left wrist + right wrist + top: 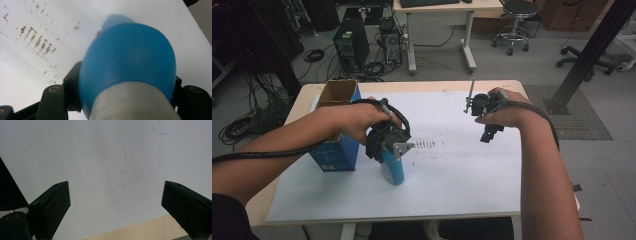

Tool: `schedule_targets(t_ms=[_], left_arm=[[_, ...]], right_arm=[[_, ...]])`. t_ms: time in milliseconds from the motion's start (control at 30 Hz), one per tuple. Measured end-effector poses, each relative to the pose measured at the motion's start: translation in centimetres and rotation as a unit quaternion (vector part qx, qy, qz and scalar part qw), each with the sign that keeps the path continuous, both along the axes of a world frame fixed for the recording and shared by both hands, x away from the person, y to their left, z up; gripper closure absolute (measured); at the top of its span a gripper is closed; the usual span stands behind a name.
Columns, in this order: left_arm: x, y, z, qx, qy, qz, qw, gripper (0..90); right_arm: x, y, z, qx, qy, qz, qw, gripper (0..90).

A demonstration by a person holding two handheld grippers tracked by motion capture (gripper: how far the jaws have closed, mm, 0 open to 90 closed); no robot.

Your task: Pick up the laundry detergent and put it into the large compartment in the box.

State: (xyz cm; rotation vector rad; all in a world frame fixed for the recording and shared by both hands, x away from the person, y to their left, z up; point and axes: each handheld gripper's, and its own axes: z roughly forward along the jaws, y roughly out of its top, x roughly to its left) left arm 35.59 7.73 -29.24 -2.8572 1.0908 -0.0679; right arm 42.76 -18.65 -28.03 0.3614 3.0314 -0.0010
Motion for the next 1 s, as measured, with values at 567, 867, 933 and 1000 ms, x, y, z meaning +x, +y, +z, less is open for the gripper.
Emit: schedule_targets(t_ms=[567, 867, 933, 1000], left_arm=[[-0.3, -0.1, 1.6, -0.008, 0.006, 0.007, 0.9999, 37.1], [-0.8, -0.5, 3.2, -0.013, 0.0, 0.044, 0.9989, 37.1], [-0.9, -0.6, 3.5, -0.013, 0.003, 0.057, 0.9983, 37.1], [-1.0, -0.6, 3.7, -0.014, 0.007, 0.064, 0.9979, 37.0]], right_arm=[[0.0, -0.1, 0.1, 0.002, -0.002, -0.005, 1.0, 8.0], [-0.1, 0.0, 0.3, 0.006, -0.006, -0.002, 1.0, 7.9], [-0.1, -0.1, 0.2, 0.007, -0.007, 0.001, 1.0, 7.9], [-0.2, -0.1, 0.2, 0.007, -0.006, 0.0, 1.0, 7.9]])
